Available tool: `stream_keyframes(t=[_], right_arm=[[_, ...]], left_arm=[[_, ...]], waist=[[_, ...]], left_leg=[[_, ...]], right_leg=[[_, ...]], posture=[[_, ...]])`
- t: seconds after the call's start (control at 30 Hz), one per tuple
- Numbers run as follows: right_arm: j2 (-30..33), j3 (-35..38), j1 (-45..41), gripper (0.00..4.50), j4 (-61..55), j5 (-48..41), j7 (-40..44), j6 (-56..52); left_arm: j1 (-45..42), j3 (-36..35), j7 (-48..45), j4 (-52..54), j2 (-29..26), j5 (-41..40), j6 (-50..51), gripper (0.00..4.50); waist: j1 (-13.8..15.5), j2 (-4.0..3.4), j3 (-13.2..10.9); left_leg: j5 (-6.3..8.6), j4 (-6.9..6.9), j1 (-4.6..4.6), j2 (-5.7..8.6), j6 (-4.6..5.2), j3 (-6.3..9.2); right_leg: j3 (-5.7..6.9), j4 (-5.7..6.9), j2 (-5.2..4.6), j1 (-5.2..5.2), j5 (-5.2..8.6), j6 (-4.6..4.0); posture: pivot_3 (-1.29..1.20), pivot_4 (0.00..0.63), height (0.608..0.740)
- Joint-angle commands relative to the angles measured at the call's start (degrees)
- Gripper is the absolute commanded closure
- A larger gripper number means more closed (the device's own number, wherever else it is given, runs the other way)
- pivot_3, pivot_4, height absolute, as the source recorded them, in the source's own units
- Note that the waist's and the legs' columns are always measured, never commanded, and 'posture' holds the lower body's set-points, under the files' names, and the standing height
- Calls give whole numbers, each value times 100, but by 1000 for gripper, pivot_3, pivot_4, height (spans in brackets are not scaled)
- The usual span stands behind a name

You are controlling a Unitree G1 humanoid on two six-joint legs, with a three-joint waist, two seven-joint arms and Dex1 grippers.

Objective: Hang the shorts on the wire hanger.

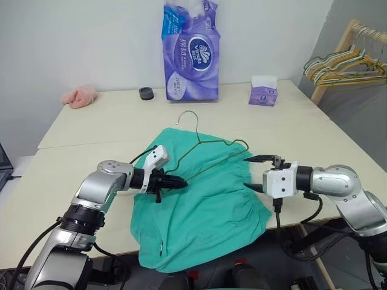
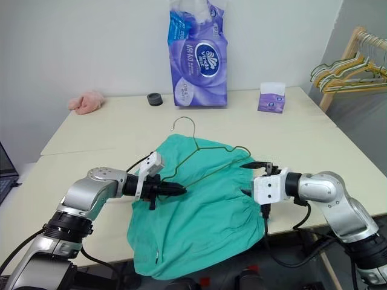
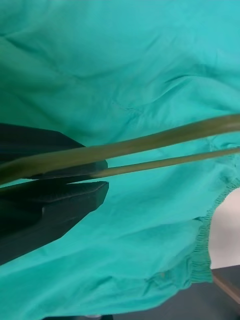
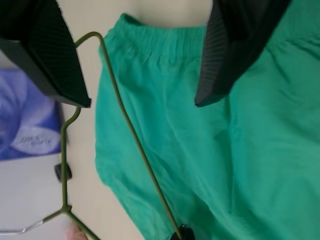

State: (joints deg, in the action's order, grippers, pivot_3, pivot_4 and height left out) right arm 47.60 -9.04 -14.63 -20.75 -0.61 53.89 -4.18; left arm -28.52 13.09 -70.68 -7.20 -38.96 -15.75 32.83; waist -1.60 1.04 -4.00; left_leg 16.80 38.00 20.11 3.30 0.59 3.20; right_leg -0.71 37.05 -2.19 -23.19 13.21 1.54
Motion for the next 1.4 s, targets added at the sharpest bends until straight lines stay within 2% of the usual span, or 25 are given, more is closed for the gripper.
stream_keyframes(t=[0.03,0.17,0.33,0.63,0.83,0.93,1.1,1.23,1.4], right_arm=[[49,764,-178,896,-770,-1037,-52,-1826],[135,844,-310,896,-1072,-1344,-107,-2804],[285,476,-367,896,-1299,-1441,-137,-3824],[328,-364,-953,896,-951,-1195,-158,-4343],[449,-662,-1086,896,-921,-1291,75,-4584],[472,-758,-1101,1457,-903,-1273,133,-4602],[426,-848,-1167,3039,-921,-1316,200,-4716],[446,-932,-1188,4479,-970,-1331,245,-4761],[489,-986,-1138,4479,-1077,-1360,277,-4796]], left_arm=[[-174,296,-199,382,-401,664,-1147,4500],[-254,411,-376,474,-514,864,-1638,4500],[-460,476,-475,720,-372,898,-1786,4500],[-516,554,-644,1078,-340,955,-1821,4500],[-499,540,-610,1139,-302,1000,-1824,4500],[-474,561,-606,1162,-322,1070,-1907,4500],[-430,571,-614,1209,-330,1081,-1927,4500],[-419,585,-610,1217,-334,1085,-1950,4500],[-400,557,-531,1203,-224,1027,-1912,4500]], waist=[[5,-2,-2],[6,-6,-4],[9,0,-8],[-31,-1,-9],[-20,-1,-9],[-19,0,-9],[-18,0,-9],[-20,0,-9],[-18,0,-9]], left_leg=[[0,0,0,0,0,0],[1,-3,0,-2,0,0],[6,3,8,-1,8,1],[7,4,12,-2,10,-1],[7,6,15,-1,10,-1],[7,7,15,-1,10,0],[7,7,15,-1,10,0],[7,7,15,-2,10,1],[7,8,15,-1,10,0]], right_leg=[[-1,-1,-1,-1,0,0],[1,-4,-2,-1,1,-1],[6,-6,-3,-1,1,3],[6,-7,-1,-7,1,7],[6,-7,-2,-7,0,8],[7,-7,-2,-7,0,9],[7,-7,-2,-8,1,9],[8,-7,-2,-8,1,9],[7,-7,-2,-8,4,15]], posture=[[-72,46,740],[-77,46,740],[-85,44,740],[-85,40,740],[-76,38,740],[-73,38,740],[-73,38,740],[-73,38,740],[-74,36,740]])
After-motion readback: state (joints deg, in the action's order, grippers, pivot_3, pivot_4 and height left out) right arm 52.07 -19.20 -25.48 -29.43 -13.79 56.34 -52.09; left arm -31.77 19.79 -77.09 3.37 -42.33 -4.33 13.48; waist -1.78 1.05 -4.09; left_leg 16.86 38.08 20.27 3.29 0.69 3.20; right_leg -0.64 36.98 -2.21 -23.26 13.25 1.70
